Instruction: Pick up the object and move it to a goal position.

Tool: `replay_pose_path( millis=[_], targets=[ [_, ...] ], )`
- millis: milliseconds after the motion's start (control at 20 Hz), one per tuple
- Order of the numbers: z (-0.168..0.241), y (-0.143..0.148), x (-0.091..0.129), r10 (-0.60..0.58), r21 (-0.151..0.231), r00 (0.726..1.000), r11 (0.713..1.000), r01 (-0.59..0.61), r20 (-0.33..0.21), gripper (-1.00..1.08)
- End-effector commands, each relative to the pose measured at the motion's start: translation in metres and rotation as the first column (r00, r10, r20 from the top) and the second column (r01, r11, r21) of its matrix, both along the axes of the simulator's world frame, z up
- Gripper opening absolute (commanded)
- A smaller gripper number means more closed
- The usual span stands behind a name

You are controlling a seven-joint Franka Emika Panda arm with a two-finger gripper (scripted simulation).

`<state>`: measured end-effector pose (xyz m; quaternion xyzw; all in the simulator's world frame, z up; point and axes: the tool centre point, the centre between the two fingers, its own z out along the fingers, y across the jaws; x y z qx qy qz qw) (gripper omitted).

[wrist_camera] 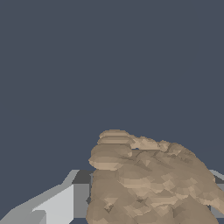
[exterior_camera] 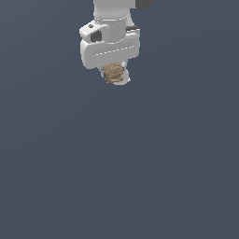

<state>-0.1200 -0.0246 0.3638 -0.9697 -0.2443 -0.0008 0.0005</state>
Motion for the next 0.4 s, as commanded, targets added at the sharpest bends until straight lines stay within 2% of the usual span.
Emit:
replay_pose_path(
  millis=[0,350],
  targets=[
    [0.011,-0.003,-0.002,0.000,0.000,1.000,1.000,0.000,-0.001,-1.00],
    [0.024,-0.007,-0.003,0.000,-0.001,1.000,1.000,0.000,-0.001,-1.00]
  ],
)
